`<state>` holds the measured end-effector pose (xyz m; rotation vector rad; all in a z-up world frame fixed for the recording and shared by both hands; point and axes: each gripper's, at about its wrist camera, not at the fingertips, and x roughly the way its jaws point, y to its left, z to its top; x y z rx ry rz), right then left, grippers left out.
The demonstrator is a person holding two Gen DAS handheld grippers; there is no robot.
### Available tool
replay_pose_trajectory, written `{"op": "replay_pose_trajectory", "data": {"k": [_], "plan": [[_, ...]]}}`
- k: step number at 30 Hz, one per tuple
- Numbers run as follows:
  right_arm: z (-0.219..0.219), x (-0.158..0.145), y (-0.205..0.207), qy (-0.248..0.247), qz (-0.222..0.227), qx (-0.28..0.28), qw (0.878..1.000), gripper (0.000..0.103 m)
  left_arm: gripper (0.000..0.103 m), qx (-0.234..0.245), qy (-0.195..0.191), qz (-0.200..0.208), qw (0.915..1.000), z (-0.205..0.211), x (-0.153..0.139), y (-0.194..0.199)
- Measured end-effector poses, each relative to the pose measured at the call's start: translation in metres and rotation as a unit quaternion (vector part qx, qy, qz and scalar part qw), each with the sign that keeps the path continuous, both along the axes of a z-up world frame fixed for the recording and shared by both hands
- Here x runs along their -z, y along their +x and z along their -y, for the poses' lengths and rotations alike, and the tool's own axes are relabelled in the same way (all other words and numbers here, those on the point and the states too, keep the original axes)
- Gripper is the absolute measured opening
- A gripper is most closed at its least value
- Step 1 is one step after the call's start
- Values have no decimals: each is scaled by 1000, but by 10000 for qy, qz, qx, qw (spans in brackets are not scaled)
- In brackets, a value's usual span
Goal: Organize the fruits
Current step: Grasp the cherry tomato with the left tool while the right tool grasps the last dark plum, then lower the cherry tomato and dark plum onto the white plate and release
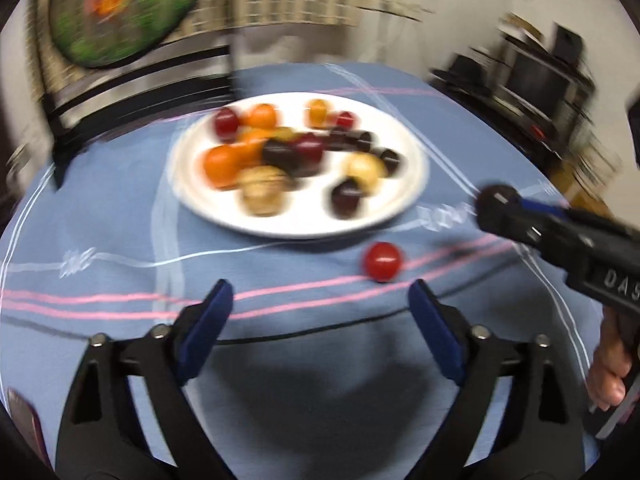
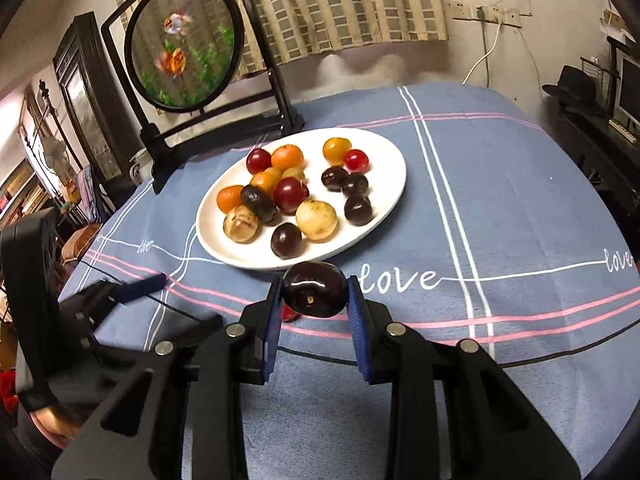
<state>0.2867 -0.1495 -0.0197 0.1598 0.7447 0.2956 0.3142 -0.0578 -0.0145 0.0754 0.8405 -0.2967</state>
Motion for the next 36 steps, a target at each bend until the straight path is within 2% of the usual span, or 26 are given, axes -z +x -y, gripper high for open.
{"op": "replay_pose_trajectory", "data": {"k": [3,5,11,14,21,27,32,36], "plan": [[5,-1,-1,10,28,75,10000,31,64,335,207,-108,9992,30,9,6],[9,-2,-1,91,2,114,9999,31,57,402,212,-222,9987,41,15,13],[16,-5,-1,180,7,156,9997,31,56,317,193,-334,9988,54,23,32],[18,-7,-1,222,26,174,9996,31,44,319,158,-446,9984,56,28,36],[19,-6,0,257,-6,238,9994,31,33,216,229,-470,9984,55,34,38],[19,-5,1,271,-22,221,9994,31,31,94,128,-460,9988,51,30,31],[12,-4,0,206,39,106,9997,31,31,103,34,-237,9997,42,8,16],[4,-15,8,304,196,-142,9992,31,31,62,34,-1,10000,26,-13,16]]}}
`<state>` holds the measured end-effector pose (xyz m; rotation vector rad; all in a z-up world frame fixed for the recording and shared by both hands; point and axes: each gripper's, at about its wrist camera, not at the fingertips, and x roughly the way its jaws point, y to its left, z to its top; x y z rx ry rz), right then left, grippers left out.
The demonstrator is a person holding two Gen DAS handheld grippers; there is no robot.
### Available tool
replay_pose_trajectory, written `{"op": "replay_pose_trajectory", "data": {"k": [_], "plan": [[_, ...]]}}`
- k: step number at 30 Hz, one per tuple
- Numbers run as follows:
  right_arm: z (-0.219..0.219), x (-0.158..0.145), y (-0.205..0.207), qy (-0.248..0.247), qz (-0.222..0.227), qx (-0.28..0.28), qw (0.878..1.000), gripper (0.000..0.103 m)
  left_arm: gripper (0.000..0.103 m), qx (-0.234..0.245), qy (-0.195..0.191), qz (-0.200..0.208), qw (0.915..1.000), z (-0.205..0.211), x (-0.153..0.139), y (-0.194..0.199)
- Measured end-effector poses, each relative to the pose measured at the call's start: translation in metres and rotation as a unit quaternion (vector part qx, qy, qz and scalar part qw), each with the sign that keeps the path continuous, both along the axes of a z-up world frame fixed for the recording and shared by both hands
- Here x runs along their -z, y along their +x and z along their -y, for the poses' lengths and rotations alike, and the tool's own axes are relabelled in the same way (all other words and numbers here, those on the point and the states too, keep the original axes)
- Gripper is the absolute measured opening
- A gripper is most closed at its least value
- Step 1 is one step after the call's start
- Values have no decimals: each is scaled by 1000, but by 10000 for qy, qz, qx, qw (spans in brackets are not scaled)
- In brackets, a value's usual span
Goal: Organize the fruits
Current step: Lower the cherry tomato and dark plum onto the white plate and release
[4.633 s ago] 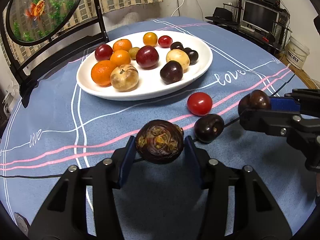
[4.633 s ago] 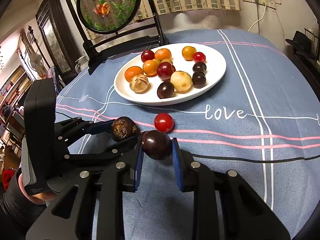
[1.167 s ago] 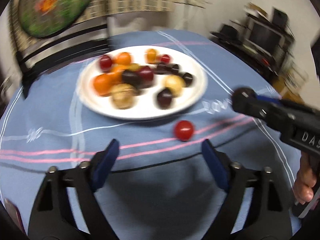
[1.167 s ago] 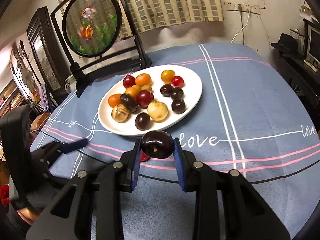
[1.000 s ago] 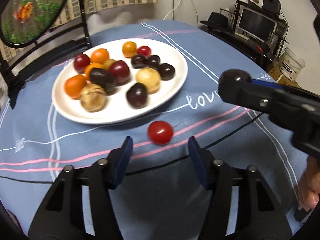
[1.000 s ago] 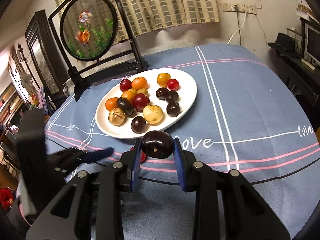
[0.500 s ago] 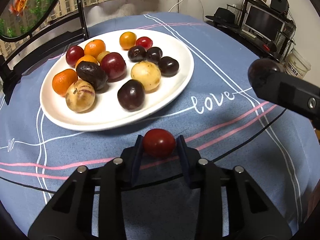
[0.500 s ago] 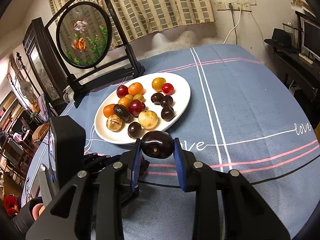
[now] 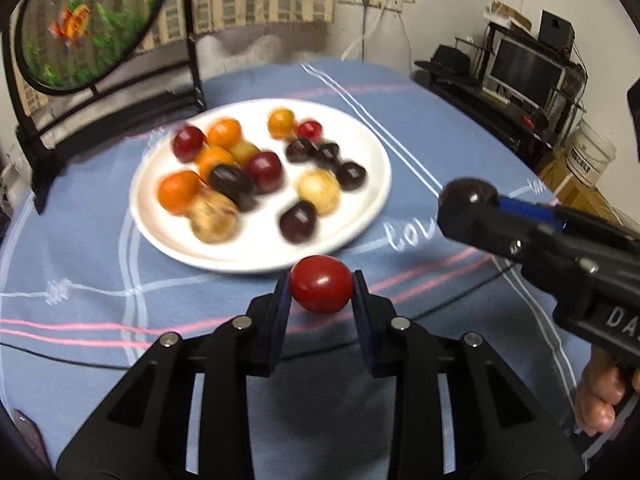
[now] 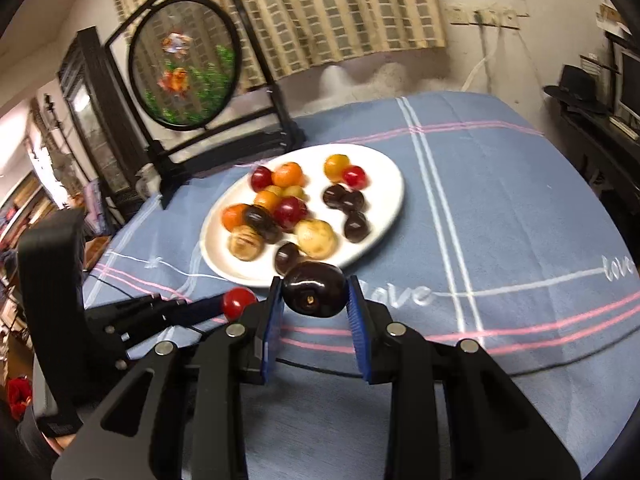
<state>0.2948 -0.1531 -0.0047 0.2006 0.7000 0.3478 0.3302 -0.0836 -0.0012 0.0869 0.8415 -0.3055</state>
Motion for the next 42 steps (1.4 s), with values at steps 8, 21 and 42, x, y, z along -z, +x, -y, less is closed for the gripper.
{"op": "replay_pose_trajectory", "data": {"k": [8,21,42], "plan": [[-9,-17,58,-18,158,-63,9999,32,31,-542,-186,303,9979,-50,-33,59],[-31,20,145,-317,-228,-333,9987,32,31,-717,-80,203,9972,-56,-10,144],[-27,-8,-31,-1176,519,-851,9880,102,101,-807,260,972,9916,-72,-55,-24]]}}
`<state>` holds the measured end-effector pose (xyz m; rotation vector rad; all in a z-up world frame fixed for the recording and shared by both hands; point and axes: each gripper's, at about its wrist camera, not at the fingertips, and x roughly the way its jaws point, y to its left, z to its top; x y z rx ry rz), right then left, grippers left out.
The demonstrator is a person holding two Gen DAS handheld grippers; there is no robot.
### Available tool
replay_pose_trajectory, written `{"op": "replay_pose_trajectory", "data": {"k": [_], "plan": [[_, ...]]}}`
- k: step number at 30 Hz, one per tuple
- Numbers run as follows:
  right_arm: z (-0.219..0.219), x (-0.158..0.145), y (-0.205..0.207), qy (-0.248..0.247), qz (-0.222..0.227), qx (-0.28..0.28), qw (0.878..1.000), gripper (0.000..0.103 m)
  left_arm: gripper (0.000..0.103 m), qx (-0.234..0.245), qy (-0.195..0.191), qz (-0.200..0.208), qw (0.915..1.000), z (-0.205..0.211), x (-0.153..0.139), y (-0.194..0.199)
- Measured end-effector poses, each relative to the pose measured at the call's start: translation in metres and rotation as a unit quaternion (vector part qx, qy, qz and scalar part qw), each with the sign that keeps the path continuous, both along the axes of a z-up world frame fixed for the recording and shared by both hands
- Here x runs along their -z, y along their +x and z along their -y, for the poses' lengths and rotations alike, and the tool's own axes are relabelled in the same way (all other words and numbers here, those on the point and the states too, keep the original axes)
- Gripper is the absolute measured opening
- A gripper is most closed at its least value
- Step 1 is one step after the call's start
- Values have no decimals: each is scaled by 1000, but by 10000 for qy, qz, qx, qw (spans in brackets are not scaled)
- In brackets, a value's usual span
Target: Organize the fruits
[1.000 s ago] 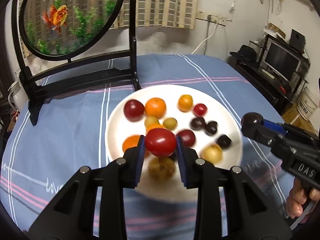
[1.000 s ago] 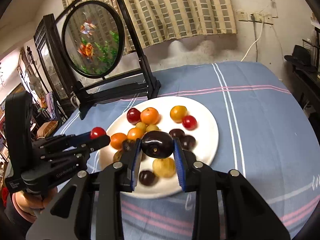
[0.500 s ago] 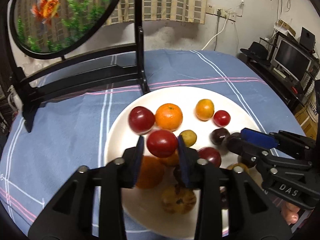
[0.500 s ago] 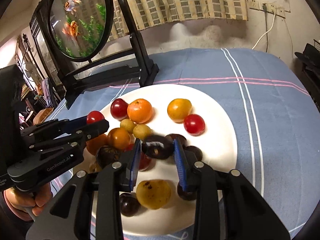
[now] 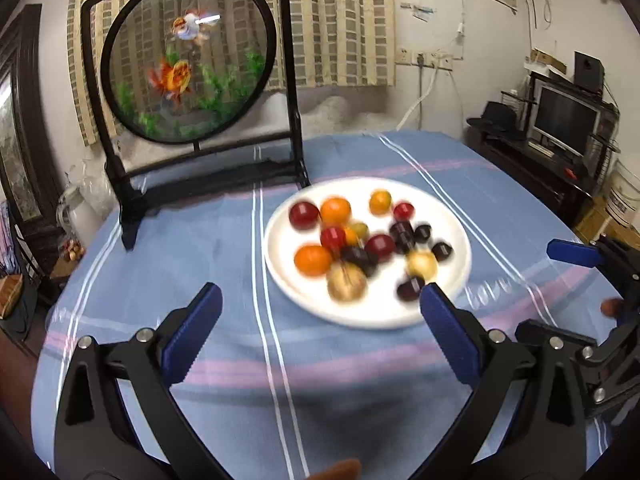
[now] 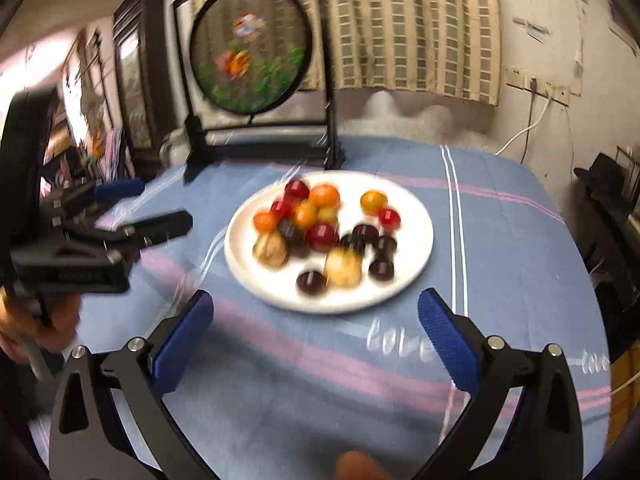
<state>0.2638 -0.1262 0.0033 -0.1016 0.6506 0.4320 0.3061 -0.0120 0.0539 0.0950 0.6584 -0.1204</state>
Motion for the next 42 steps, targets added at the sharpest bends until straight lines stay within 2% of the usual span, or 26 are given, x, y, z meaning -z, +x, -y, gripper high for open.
{"op": "replay_pose_trajectory", "data": {"k": [4,8,13,19,42], "plan": [[0,22,-29,-213,20,-16,9998,102,101,19,-7,-178,9998,1,19,-30],[2,35,-33,-202,-168,71,9996,102,101,-19,125,-255,9996,2,35,-43],[-2,41,-35,-333,-166,47,9993,102,101,-47,197,-355,9992,1,50,-51],[0,41,-34,-355,-163,106,9992,102,101,54,199,-367,9991,3,52,-54],[5,41,-33,-297,-193,192,9992,102,101,-41,126,-400,9991,-2,50,-51]]}}
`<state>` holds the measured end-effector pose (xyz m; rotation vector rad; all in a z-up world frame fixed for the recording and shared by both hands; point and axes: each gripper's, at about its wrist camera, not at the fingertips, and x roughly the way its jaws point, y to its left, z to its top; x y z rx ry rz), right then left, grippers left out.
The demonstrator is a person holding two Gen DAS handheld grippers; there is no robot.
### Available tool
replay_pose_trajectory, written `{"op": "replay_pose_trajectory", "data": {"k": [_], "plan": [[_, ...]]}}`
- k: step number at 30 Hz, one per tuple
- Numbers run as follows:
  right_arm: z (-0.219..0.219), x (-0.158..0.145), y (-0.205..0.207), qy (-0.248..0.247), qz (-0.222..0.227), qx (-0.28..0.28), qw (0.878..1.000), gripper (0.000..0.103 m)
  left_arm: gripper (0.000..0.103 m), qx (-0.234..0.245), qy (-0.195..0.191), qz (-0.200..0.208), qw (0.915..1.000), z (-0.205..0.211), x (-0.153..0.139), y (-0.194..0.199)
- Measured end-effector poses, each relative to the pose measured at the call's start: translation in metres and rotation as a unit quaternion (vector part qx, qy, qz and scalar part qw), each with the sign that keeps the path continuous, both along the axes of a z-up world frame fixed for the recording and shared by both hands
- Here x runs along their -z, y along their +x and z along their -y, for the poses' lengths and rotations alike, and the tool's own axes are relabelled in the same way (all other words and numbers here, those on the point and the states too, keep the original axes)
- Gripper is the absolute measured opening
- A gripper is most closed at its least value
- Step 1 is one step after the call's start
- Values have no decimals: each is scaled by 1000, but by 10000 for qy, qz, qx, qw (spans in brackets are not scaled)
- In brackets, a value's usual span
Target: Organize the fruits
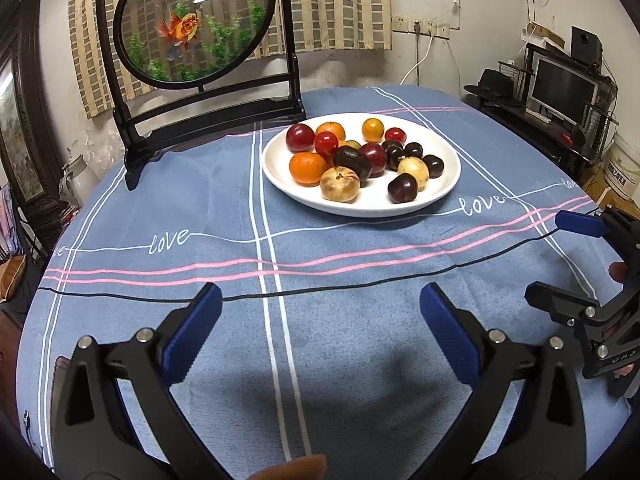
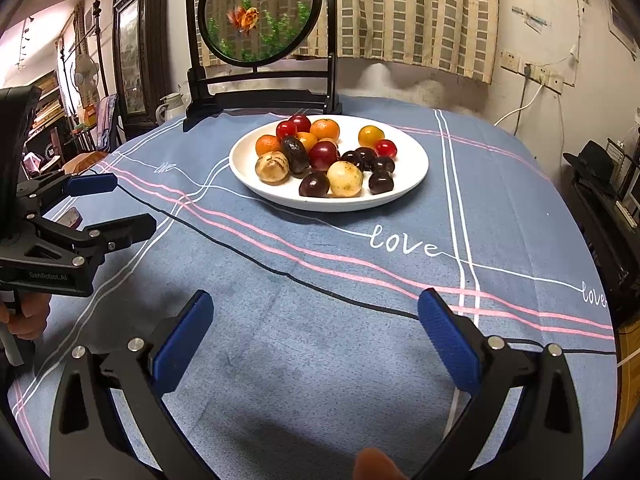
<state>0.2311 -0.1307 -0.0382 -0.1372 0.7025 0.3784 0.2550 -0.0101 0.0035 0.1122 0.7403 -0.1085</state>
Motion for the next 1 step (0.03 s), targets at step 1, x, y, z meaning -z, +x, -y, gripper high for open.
{"op": "replay_pose_trajectory", "data": {"k": [1], "plan": [[0,0,0,0,3,-5,10000,102,101,-9,8,-5,10000,0,1,0]]}}
